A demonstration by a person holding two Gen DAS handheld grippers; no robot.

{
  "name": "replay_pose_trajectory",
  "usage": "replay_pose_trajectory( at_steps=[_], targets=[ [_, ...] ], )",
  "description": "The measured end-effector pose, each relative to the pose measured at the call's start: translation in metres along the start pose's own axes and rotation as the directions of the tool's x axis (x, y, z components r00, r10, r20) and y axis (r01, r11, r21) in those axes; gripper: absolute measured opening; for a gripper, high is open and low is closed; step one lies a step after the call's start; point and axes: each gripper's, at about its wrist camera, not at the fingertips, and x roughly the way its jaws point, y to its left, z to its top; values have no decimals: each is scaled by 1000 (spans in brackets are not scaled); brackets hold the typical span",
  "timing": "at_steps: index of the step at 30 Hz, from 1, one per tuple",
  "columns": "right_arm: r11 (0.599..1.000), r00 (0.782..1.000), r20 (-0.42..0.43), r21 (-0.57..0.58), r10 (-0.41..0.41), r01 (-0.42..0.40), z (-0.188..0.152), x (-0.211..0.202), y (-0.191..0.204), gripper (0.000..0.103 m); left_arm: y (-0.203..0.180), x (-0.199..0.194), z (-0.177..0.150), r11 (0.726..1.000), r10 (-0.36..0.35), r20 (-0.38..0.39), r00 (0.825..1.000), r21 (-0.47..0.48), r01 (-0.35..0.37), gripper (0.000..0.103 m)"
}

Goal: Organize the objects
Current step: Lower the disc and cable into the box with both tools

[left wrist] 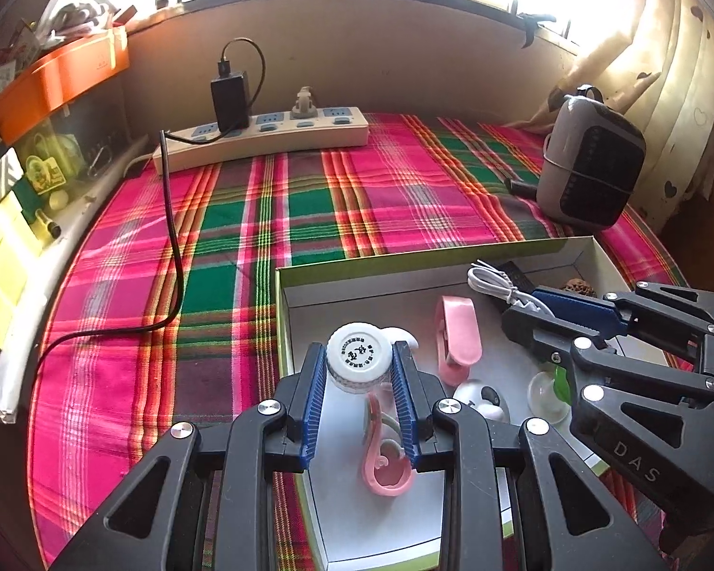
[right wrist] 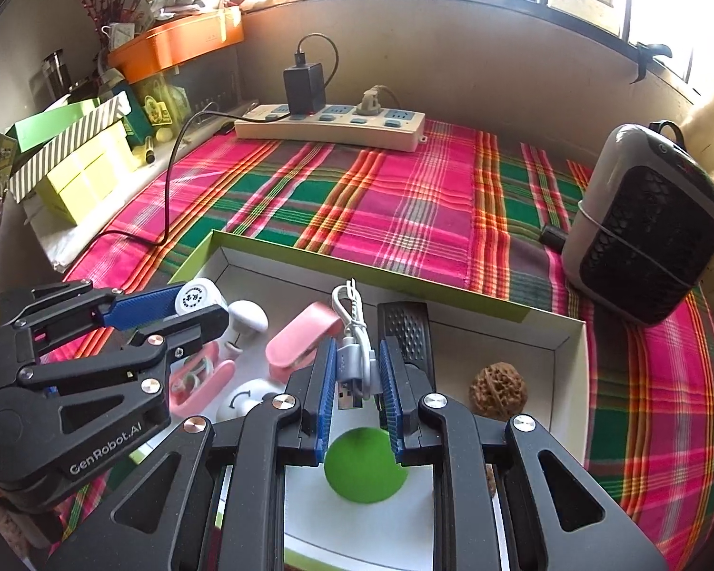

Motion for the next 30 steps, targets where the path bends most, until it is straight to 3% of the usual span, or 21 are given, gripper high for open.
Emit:
replay_pose_trajectory(
  at_steps=[30],
  targets=[
    [1000,999,-24,-9,22,-22,2,14,7,20,-6,10,-1,1000,-7,-27,1000,24,7,26]
  ],
)
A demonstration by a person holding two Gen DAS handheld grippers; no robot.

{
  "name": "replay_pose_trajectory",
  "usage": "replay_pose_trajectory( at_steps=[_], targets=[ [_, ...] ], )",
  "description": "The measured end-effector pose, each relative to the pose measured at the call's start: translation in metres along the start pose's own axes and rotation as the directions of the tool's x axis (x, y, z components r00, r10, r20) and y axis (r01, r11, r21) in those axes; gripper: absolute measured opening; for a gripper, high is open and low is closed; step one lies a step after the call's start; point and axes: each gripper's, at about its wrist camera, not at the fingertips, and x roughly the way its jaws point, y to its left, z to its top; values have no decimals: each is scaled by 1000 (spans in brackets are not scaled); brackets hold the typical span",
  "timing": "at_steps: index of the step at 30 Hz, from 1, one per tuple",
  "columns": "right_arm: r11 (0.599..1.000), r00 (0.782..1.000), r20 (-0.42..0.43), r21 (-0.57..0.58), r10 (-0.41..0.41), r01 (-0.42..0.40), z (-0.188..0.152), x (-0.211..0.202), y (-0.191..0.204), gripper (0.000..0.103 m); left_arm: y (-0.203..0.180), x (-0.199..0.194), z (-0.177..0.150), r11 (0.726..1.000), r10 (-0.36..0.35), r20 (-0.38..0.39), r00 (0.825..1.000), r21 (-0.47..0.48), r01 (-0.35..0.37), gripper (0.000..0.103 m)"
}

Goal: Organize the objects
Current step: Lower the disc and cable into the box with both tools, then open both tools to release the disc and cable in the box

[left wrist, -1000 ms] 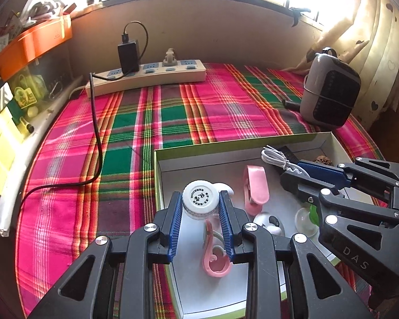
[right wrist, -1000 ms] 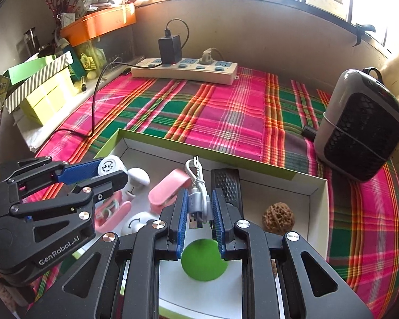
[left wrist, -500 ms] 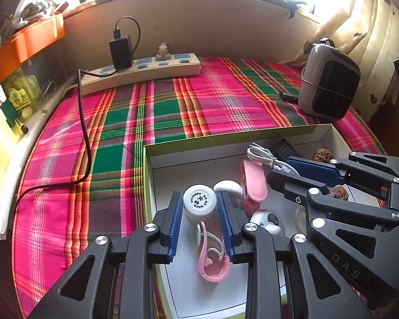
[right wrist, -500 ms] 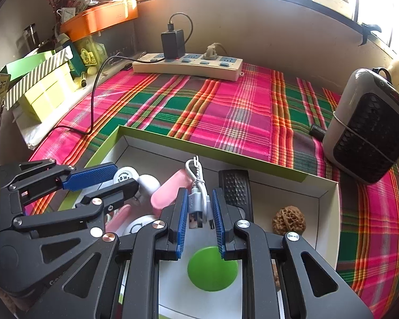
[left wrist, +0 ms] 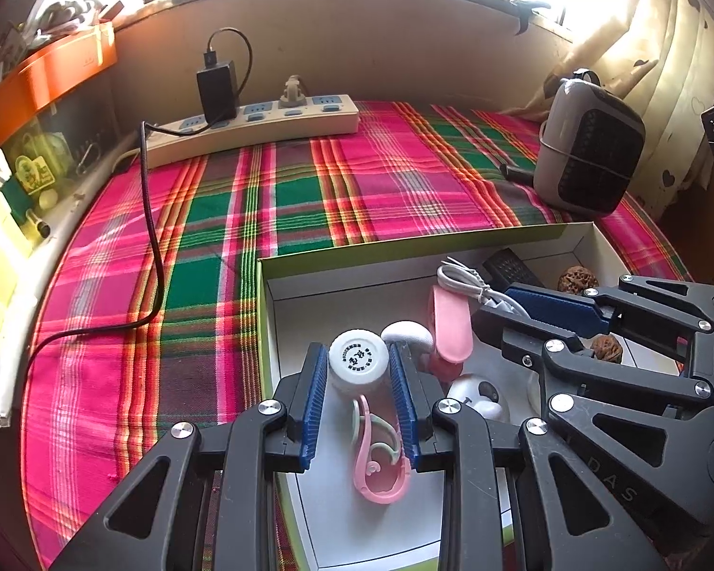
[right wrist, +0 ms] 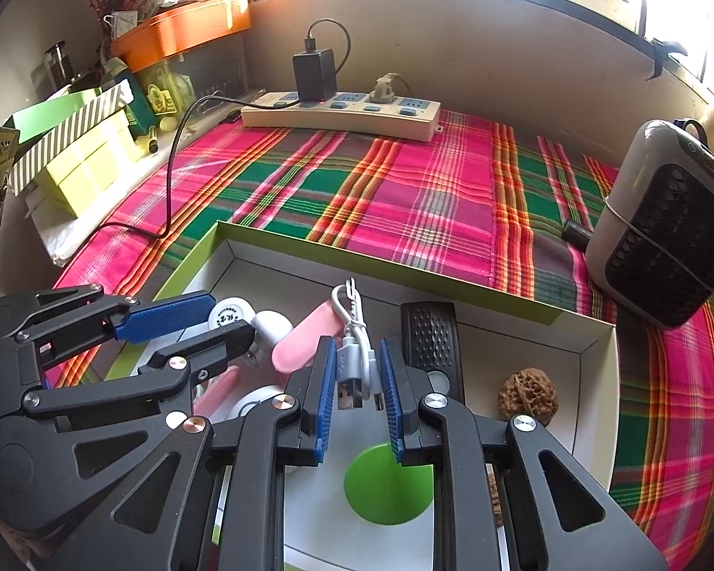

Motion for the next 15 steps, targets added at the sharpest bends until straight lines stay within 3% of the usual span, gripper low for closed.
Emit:
replay_pose_trajectory(
  at_steps=[15],
  targets=[
    [1000,1000,8,15,10,-10,-2,-1,-2,20,1,-1,-1,1000,2,-1,1000,-1,-2,26]
  ],
)
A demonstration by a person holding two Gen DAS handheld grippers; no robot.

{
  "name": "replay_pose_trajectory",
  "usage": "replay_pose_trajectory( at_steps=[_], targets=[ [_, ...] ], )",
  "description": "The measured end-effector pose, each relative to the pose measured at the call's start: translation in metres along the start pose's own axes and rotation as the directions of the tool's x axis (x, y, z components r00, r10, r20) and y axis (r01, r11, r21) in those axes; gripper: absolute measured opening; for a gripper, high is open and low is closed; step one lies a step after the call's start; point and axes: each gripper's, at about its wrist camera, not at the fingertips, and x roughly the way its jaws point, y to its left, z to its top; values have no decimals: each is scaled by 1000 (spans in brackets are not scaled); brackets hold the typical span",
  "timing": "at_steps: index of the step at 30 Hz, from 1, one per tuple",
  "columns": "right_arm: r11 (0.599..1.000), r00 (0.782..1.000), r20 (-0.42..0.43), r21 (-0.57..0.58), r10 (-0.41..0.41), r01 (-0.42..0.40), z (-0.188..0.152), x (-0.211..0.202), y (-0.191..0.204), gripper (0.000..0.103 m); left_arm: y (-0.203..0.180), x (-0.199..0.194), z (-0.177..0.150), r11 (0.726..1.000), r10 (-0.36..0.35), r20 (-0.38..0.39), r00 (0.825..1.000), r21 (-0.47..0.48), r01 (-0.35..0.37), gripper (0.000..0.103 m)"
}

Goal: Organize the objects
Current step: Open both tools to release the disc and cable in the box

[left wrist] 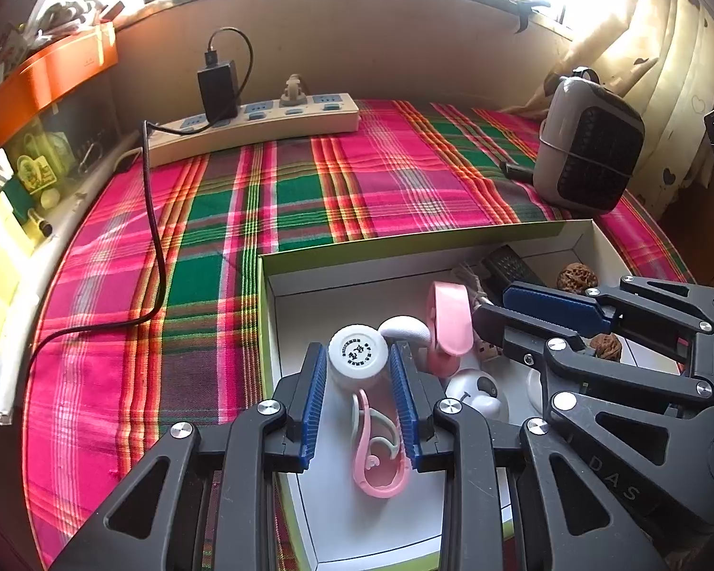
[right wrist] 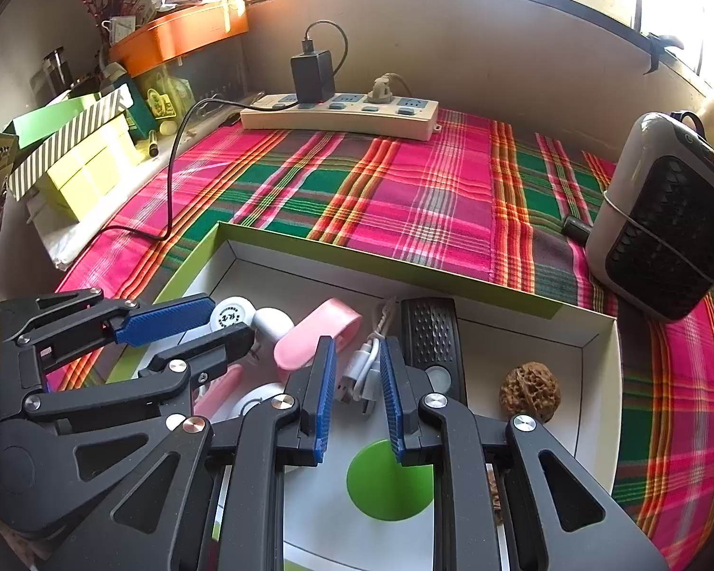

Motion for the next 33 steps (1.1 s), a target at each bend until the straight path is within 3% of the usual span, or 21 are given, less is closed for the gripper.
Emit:
replay_pose_trajectory(
  at_steps=[13,17,33],
  targets=[
    [999,999,32,28,18,-19,-6,-16,2,25,0,-19,-6,1000,20,25,999,-19,-20,28],
    [1000,999,49,21,4,-5,-10,-24,6,34,-1,-27,-8,999,36,38,999,-22,-36,28],
    [999,994,107,31,-20,17,-31,-64,16,35,-6,-70,-36,997,45,92,995,-71,-38,29]
  ],
)
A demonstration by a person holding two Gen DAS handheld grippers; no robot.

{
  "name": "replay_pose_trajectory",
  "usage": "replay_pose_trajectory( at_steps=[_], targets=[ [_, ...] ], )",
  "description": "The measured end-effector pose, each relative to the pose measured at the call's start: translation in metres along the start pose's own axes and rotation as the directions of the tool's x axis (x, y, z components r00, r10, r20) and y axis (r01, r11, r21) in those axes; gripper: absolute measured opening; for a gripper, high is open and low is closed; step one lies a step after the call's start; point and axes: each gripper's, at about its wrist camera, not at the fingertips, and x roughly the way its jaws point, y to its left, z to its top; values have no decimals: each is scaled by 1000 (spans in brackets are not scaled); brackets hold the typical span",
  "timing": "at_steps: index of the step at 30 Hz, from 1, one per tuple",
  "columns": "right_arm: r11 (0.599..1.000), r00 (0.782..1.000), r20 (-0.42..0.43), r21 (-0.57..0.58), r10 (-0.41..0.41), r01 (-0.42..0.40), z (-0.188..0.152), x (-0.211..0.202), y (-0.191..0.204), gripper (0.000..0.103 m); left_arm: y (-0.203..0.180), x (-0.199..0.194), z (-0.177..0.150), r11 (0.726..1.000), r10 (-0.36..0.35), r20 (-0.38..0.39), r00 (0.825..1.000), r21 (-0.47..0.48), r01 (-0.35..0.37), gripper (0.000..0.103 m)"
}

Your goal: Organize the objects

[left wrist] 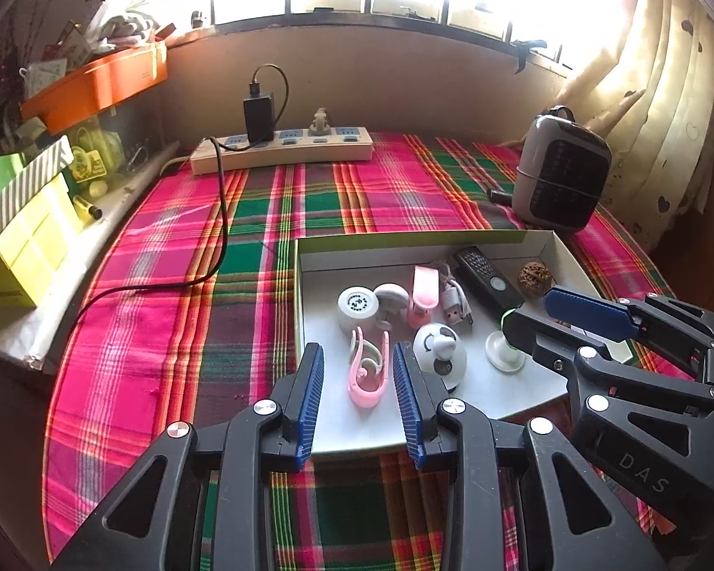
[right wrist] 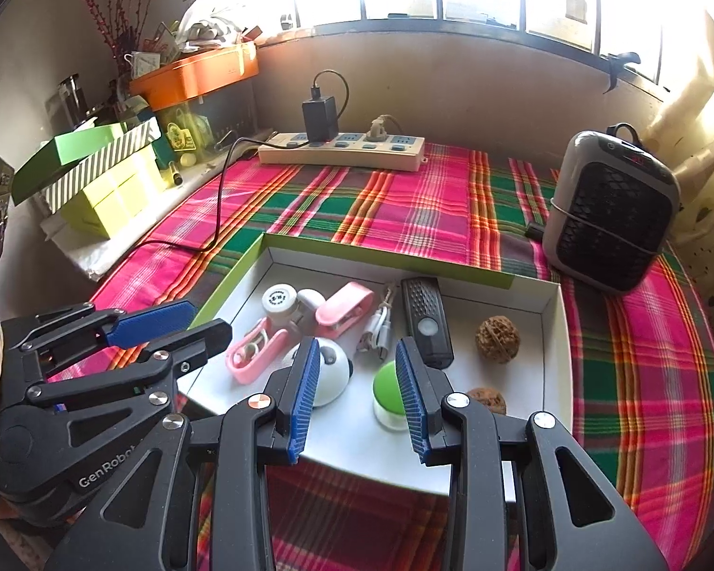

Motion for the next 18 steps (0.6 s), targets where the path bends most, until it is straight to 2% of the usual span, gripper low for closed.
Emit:
replay_pose_trajectory(
  at_steps=[4,10,18],
  targets=[
    [1000,1000,10,4,-5,5,-8,-9,2,35,-3,-10,-9,999,38,16,999,12,-38,29],
    [1000,1000,13,27,-9,9,-21,-20,2,40,-9,-19,-23,1000,20,12,1000,11,-20,29],
    [999,999,21,35,-30,29,-37,-32,4,42,-12,-26,-45,999,36,3,999,0,-36,29]
  ],
)
